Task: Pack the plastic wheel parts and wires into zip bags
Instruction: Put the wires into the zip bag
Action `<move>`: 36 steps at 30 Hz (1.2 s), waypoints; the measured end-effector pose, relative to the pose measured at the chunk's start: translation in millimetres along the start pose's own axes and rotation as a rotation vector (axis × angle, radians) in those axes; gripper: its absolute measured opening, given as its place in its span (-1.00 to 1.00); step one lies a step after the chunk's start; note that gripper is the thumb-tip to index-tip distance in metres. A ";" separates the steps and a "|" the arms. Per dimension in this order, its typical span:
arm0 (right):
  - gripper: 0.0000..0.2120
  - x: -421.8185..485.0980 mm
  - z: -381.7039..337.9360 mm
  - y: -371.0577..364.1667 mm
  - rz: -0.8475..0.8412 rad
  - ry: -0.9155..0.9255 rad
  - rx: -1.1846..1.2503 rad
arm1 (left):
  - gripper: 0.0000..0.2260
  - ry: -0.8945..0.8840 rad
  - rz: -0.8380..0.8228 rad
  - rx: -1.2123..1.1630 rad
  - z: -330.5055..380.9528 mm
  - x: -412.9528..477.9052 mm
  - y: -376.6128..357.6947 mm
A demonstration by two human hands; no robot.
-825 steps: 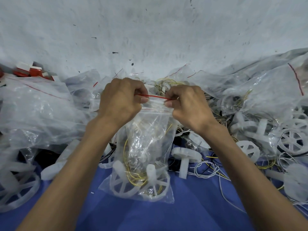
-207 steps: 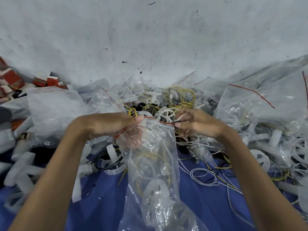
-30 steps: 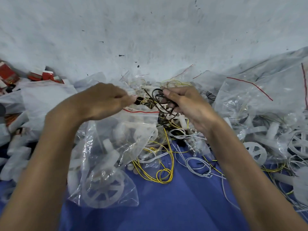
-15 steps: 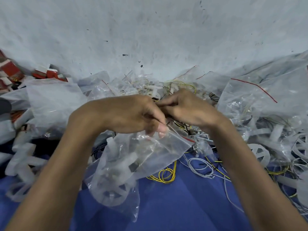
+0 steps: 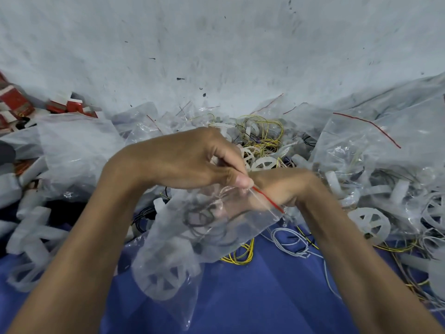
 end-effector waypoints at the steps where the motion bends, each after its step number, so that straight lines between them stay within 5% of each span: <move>1: -0.91 0.7 -1.0 2.7 0.010 -0.031 -0.134 | -0.88 0.006 -0.012 0.004 -0.8 -1.3 0.0; 4: -0.93 -5.2 -11.4 15.4 0.154 -0.005 -0.215 | -0.87 0.023 -0.013 0.008 -4.2 -4.4 4.0; 8: -0.72 -21.8 -8.7 28.6 0.265 0.014 -0.152 | -0.82 0.044 -0.008 0.000 -8.7 -9.4 9.1; 11: -0.75 -22.9 -2.0 25.2 0.184 -0.115 -0.327 | -0.83 0.055 -0.018 -0.019 -9.9 -11.4 10.0; 14: -0.56 -17.9 0.2 19.5 0.121 -0.200 -0.366 | -0.81 0.059 -0.044 -0.021 -10.6 -10.7 7.7; 18: -0.76 -18.7 -10.4 27.8 0.310 0.010 -0.200 | -0.79 0.074 -0.044 -0.011 -10.4 -6.0 3.3; 21: -0.72 -15.0 -15.7 25.9 0.367 0.141 -0.062 | -0.80 0.065 -0.031 -0.004 -8.3 -5.5 3.7; 25: -0.94 -0.2 -13.6 6.7 0.214 0.114 -0.080 | -0.92 0.012 -0.015 0.003 -3.1 -7.8 6.8; 27: -0.90 3.9 -13.5 3.0 0.184 0.085 -0.158 | -0.91 0.021 -0.023 0.012 -3.9 -8.5 7.3; 36: -0.76 -12.5 -4.6 32.2 0.445 -0.045 -0.386 | -0.88 0.084 0.029 0.040 -13.8 -21.4 20.0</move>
Point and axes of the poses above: each hand's wrist, its own x-axis towards the middle knuckle, its own y-axis out of the back of the hand, z = x × y, the point moved 4 cm from there along x, towards the middle knuckle, and after that the axes turned 6 degrees about -z, right-handed, at the moved point
